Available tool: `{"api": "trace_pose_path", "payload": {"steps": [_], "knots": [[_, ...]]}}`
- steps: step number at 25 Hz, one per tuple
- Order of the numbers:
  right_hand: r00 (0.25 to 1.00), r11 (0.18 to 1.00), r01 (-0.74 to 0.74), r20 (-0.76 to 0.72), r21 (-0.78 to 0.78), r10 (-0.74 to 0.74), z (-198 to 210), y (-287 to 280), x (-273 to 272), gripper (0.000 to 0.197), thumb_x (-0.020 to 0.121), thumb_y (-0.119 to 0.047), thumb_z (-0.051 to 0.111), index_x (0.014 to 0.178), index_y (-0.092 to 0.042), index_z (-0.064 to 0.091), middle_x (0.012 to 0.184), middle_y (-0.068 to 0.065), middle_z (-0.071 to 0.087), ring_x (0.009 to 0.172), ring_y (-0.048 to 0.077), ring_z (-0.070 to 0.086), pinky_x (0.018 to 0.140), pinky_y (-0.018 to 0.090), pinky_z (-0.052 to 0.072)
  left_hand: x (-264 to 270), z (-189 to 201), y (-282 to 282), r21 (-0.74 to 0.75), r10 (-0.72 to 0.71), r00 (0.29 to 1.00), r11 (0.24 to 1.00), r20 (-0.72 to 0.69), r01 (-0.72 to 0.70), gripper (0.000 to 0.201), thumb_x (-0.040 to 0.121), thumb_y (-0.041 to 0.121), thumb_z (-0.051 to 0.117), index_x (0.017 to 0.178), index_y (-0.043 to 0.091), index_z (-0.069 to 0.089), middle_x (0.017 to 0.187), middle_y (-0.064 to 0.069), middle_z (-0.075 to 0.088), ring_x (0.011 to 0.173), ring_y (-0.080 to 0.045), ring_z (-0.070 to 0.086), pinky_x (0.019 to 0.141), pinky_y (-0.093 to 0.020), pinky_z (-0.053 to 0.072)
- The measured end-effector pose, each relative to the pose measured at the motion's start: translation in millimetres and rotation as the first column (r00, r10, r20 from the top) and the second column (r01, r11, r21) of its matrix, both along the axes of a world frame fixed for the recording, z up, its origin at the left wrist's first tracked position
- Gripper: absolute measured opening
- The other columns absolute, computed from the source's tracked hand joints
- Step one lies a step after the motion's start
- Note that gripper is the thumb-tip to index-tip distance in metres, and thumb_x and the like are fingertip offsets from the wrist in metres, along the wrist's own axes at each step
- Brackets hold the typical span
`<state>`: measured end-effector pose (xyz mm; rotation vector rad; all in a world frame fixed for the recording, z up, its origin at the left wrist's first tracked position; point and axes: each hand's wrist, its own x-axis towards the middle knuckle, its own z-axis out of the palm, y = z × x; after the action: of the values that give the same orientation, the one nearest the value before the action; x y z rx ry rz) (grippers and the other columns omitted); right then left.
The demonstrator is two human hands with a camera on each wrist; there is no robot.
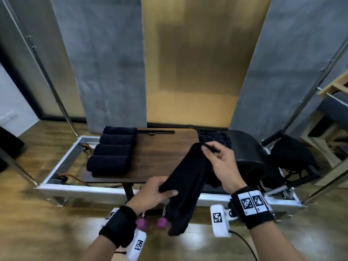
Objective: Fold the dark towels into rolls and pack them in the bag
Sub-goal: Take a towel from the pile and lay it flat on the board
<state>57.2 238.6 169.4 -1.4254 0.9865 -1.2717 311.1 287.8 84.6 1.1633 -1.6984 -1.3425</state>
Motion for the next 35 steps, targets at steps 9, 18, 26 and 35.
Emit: {"api": "trace_pose_path", "payload": {"steps": [9,18,26,35], "knots": [[0.966,0.968,0.241,0.083,0.066,-0.246,12.2,15.7,21.1,0.011,0.099,-0.018,0.072,0.096,-0.013,0.081,0.092,0.009,0.080,0.083,0.017,0.075,0.073,0.030,0.061,145.5,32.1,6.7,-0.222,0.506,0.856,0.851,0.108,-0.476,0.018,0.083,0.019,0.089,0.077,0.025,0.074,0.079,0.006,0.074,0.080,-0.012,0.070,0.077,-0.037,0.057],[0.879,0.874,0.475,0.000,0.100,-0.478,-3.5,14.0,33.7,0.009,0.097,-0.013,0.073,0.095,-0.006,0.077,0.084,0.004,0.076,0.081,0.016,0.069,0.080,0.039,0.056,183.0,63.7,-15.6,-0.428,0.654,0.754,0.701,0.066,-0.571,0.025,0.079,0.013,0.090,0.078,0.026,0.069,0.068,0.012,0.064,0.064,-0.004,0.056,0.067,-0.031,0.047],[0.779,0.777,0.626,-0.042,0.065,-0.625,-12.3,-30.4,18.8,0.008,0.086,-0.021,0.085,0.082,-0.020,0.078,0.069,-0.004,0.071,0.065,0.008,0.063,0.070,0.027,0.054,174.2,75.1,-60.8,-0.455,0.661,0.750,0.657,-0.036,-0.601,0.026,0.073,0.016,0.095,0.072,0.038,0.080,0.076,0.004,0.064,0.068,-0.004,0.057,0.067,-0.013,0.044],[0.875,0.837,0.387,0.134,0.388,-0.466,-59.4,-171.7,29.3,0.016,0.100,-0.026,0.069,0.096,-0.012,0.064,0.090,0.019,0.080,0.072,0.037,0.078,0.049,0.028,0.056,139.4,20.7,-209.7,-0.062,0.751,0.651,0.649,-0.112,-0.758,0.010,0.095,0.026,0.079,0.092,0.017,0.075,0.068,-0.011,0.077,0.057,-0.024,0.076,0.042,-0.021,0.048]]}}
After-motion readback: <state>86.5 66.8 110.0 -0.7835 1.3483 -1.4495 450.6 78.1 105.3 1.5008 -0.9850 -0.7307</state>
